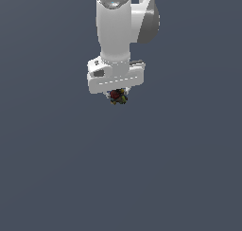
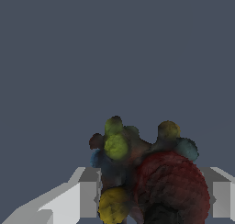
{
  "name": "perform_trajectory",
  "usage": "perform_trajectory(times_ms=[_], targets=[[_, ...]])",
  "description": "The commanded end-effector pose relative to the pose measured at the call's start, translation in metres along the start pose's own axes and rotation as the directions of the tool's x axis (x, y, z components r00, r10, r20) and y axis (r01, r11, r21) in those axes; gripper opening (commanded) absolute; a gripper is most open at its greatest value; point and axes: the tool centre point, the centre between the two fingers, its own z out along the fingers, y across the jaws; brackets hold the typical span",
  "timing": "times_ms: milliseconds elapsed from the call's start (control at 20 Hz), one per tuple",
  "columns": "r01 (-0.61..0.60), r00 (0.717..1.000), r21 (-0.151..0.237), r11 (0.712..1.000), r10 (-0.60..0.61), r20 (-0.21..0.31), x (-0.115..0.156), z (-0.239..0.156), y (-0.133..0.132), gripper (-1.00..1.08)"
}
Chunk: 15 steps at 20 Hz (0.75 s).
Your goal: Pick up the object and move it to a goal position.
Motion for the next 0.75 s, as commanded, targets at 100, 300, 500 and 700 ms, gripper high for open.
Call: perform_trajectory(times_ms=[100, 300, 500, 700], targets=[[0.001, 1.000, 0.001, 1.000, -0.001, 0.001, -0.012, -0.036, 0.006, -1.00], [0.001, 1.000, 0.001, 1.000, -0.001, 0.001, -0.018, -0.059, 0.010, -1.00], [0.001, 1.000, 0.001, 1.000, -0.001, 0.001, -0.022, -0.072, 0.013, -1.00], [0.001, 1.000, 0.000, 1.000, -0.001, 0.002, -0.022, -0.076, 0.014, -1.00]])
